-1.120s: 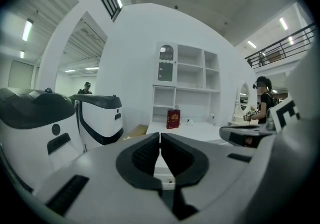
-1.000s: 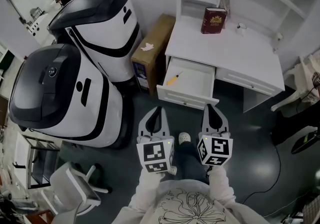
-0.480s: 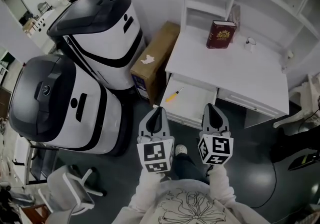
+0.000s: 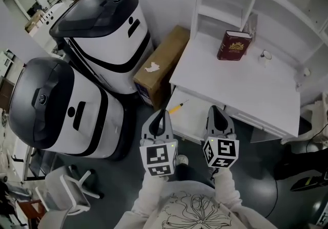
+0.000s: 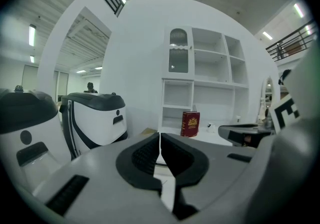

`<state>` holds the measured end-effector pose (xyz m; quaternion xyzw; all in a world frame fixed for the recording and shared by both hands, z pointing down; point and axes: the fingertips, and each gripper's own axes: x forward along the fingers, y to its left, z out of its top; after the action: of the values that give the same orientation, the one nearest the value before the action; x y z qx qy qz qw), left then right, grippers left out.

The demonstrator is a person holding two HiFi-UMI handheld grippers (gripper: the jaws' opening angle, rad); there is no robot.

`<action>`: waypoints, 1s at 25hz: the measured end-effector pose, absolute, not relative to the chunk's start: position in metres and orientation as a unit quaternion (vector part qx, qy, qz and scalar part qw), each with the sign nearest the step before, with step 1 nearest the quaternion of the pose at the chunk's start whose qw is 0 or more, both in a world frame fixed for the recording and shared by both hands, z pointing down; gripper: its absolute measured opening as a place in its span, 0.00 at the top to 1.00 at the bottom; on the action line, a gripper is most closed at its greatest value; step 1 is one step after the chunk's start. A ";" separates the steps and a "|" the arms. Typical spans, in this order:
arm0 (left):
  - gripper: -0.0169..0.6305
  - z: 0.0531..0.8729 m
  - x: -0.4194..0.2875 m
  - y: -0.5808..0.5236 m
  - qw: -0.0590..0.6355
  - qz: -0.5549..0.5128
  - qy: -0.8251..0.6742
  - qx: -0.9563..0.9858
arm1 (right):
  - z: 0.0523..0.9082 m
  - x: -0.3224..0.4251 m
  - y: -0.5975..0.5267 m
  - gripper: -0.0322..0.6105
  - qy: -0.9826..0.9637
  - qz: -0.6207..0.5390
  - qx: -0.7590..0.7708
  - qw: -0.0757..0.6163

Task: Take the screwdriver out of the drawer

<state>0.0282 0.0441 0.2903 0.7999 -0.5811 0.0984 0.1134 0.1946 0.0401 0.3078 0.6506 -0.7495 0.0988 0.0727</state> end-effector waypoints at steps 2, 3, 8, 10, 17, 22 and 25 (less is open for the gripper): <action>0.96 0.293 0.031 0.037 0.116 0.102 -0.584 0.797 | 0.312 0.197 0.030 0.95 -0.752 0.104 0.646 0.074; 0.96 0.295 0.031 0.034 0.117 0.104 -0.586 0.795 | 0.314 0.198 0.025 0.95 -0.754 0.107 0.644 0.075; 0.96 0.307 0.026 0.021 0.126 0.115 -0.594 0.786 | 0.328 0.198 0.007 0.95 -0.757 0.122 0.637 0.079; 0.96 0.312 0.023 0.014 0.132 0.118 -0.597 0.783 | 0.334 0.196 0.000 0.95 -0.758 0.129 0.634 0.083; 0.96 0.326 0.016 -0.017 0.145 0.130 -0.596 0.779 | 0.347 0.188 -0.030 0.95 -0.762 0.140 0.625 0.093; 0.96 0.341 0.016 -0.042 0.158 0.141 -0.587 0.782 | 0.359 0.183 -0.054 0.95 -0.760 0.149 0.624 0.103; 0.96 0.349 0.014 -0.058 0.165 0.149 -0.579 0.784 | 0.368 0.177 -0.069 0.95 -0.758 0.156 0.623 0.110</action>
<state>0.0138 -0.0581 0.3494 0.7844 -0.5789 0.1490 0.1653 0.1769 -0.0692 0.3683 0.6234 -0.7582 0.1559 0.1104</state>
